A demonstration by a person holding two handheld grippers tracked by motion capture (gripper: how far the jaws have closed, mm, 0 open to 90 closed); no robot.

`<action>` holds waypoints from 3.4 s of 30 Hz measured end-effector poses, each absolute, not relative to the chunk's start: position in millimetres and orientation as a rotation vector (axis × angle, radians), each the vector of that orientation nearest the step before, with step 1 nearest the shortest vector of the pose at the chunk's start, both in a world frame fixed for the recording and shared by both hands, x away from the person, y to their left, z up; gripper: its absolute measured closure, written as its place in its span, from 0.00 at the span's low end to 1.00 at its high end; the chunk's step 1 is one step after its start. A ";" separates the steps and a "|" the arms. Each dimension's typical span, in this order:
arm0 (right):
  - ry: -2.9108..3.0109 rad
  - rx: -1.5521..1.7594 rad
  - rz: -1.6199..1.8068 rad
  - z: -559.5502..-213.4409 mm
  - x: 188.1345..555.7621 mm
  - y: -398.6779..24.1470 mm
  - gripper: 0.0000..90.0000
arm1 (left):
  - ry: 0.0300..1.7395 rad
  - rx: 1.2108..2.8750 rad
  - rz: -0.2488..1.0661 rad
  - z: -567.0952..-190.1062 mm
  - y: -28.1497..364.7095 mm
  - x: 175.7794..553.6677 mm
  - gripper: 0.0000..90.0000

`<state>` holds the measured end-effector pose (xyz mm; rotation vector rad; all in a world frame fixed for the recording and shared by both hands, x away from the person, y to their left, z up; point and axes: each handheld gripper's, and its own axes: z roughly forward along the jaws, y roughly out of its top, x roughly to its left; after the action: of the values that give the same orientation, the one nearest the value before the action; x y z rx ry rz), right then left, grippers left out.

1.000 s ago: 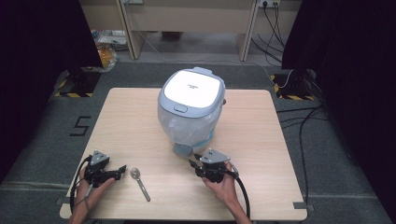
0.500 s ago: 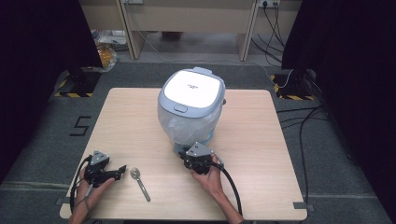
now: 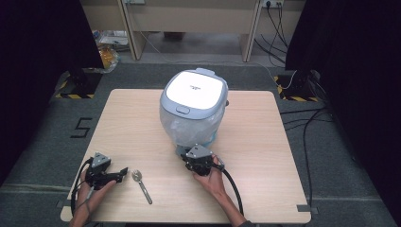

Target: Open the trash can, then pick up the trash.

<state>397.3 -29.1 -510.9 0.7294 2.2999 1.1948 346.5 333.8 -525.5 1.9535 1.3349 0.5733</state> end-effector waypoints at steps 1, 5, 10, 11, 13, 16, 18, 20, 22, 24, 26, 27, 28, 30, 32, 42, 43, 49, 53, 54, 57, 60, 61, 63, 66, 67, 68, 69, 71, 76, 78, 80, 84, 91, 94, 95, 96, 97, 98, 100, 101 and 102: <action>2.307 0.731 1.198 -511.4 397.6 -29.5 0.77 | 1.335 1.953 0.574 -525.5 333.7 346.5 0.20; 2.300 0.716 1.177 -512.4 396.5 -27.9 0.77 | 1.335 1.953 0.574 -525.5 333.8 346.5 0.20; 2.307 0.724 1.179 -512.7 396.6 -27.8 0.77 | 1.335 1.953 0.574 -525.5 333.7 346.5 0.20; 2.308 0.711 1.172 -512.6 396.6 -27.7 0.77 | 1.335 1.953 0.574 -525.6 333.7 346.5 0.20; 2.307 0.707 1.159 -512.8 396.2 -26.9 0.77 | 1.335 1.954 0.574 -525.5 333.8 346.5 0.20; 2.318 0.724 1.157 -512.9 396.7 -26.7 0.77 | 1.335 1.954 0.574 -525.5 333.7 346.5 0.20; 2.322 0.721 1.156 -514.0 397.0 -26.5 0.77 | 1.335 1.954 0.574 -525.5 333.8 346.5 0.20; 2.324 0.719 1.147 -514.2 396.9 -26.2 0.77 | 1.335 1.954 0.574 -525.5 333.8 346.5 0.20; 2.335 0.723 1.141 -515.2 398.2 -26.0 0.77 | 1.335 1.954 0.574 -525.5 333.7 346.5 0.20; 2.341 0.733 1.140 -516.5 398.2 -25.5 0.77 | 1.335 1.953 0.574 -525.5 333.7 346.5 0.20; 2.350 0.725 1.112 -517.2 398.4 -24.1 0.77 | 1.335 1.953 0.573 -525.5 333.7 346.5 0.20; 2.357 0.724 1.101 -517.6 398.6 -23.1 0.77 | 1.335 1.954 0.574 -525.5 333.8 346.5 0.20; 2.360 0.717 1.091 -517.7 398.6 -22.4 0.77 | 1.335 1.953 0.573 -525.5 333.8 346.5 0.20; 2.362 0.717 1.090 -517.8 398.8 -22.3 0.77 | 1.335 1.954 0.574 -525.5 333.7 346.5 0.20; 2.363 0.715 1.080 -518.0 399.0 -21.8 0.77 | 1.335 1.954 0.574 -525.5 333.8 346.5 0.20; 2.366 0.706 1.079 -518.4 399.3 -21.7 0.77 | 1.337 1.950 0.572 -525.6 333.7 346.7 0.20; 2.363 0.705 1.075 -518.4 399.0 -21.4 0.77 | 1.337 1.948 0.570 -525.6 333.7 346.7 0.20; 2.364 0.702 1.075 -518.4 399.1 -21.6 0.77 | 1.342 1.913 0.528 -525.0 338.2 346.3 0.20; 2.362 0.690 1.069 -518.6 398.8 -21.3 0.77 | 1.350 1.892 0.494 -523.0 340.6 343.3 0.20; 2.363 0.690 1.069 -518.5 398.9 -21.4 0.77 | 1.350 1.892 0.494 -523.0 340.6 343.3 0.20; 2.364 0.694 1.072 -518.5 399.1 -21.5 0.77 | 1.329 1.879 0.492 -516.8 336.1 336.3 0.20; 2.363 0.692 1.067 -518.4 398.9 -21.1 0.77 | 1.306 1.873 0.478 -512.1 330.1 331.3 0.20; 2.363 0.689 1.065 -518.4 398.8 -21.0 0.77 | 1.298 1.871 0.474 -510.3 327.4 329.5 0.20; 2.366 0.688 1.068 -518.4 399.1 -21.5 0.77 | 1.298 1.867 0.469 -509.1 325.3 328.1 0.19; 2.366 0.693 1.074 -518.4 399.3 -21.8 0.77 | 1.290 1.859 0.439 -508.8 318.6 324.7 0.19; 2.366 0.689 1.072 -518.4 399.2 -21.7 0.77 | 1.284 1.872 0.432 -509.8 315.1 323.4 0.19; 2.365 0.690 1.072 -518.5 399.2 -21.7 0.77 | 1.278 1.889 0.429 -511.5 310.3 322.2 0.19; 2.365 0.690 1.072 -518.5 399.2 -21.7 0.77 | 1.278 1.889 0.429 -511.5 310.3 322.2 0.19; 2.364 0.682 1.062 -518.4 398.8 -21.1 0.77 | 1.274 1.894 0.430 -514.2 306.2 321.3 0.18; 2.362 0.668 1.045 -518.4 397.9 -20.0 0.76 | 1.275 1.909 0.448 -515.9 304.2 321.1 0.18; 2.362 0.667 1.044 -518.5 397.5 -19.6 0.76 | 1.280 1.916 0.455 -515.6 304.4 322.9 0.19; 2.362 0.664 1.043 -518.6 397.6 -19.5 0.76 | 1.282 1.920 0.457 -515.8 304.3 324.3 0.19; 2.363 0.661 1.041 -518.5 397.6 -19.3 0.76 | 1.289 1.935 0.462 -517.2 300.3 331.6 0.19; 2.362 0.652 1.030 -518.4 397.1 -18.7 0.76 | 1.298 2.001 0.512 -520.7 293.8 343.4 0.21; 2.363 0.651 1.027 -518.3 397.0 -18.4 0.76 | 1.303 2.012 0.539 -519.7 292.8 352.8 0.21; 2.363 0.651 1.027 -518.3 396.9 -18.4 0.75 | 1.301 2.021 0.545 -519.1 292.7 355.4 0.21; 2.363 0.651 1.027 -518.3 396.9 -18.4 0.75 | 1.301 2.021 0.545 -519.1 292.7 355.4 0.21; 2.362 0.651 1.023 -518.2 396.6 -18.2 0.75 | 1.295 2.037 0.575 -517.8 291.0 363.2 0.21; 2.362 0.651 1.023 -518.2 396.6 -18.2 0.75 | 1.295 2.037 0.575 -517.8 291.0 363.2 0.22; 2.363 0.651 1.023 -518.2 396.7 -18.1 0.75 | 1.300 2.035 0.582 -517.6 289.9 375.4 0.22; 2.363 0.649 1.022 -518.2 396.6 -18.1 0.75 | 1.298 2.039 0.587 -517.3 289.2 377.7 0.22; 2.363 0.648 1.021 -518.2 396.6 -18.0 0.75 | 1.293 2.045 0.593 -516.9 288.4 380.4 0.22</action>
<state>396.6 -18.0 -518.2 0.6480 2.3627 1.0209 380.4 288.4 -516.9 2.0445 1.2931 0.5926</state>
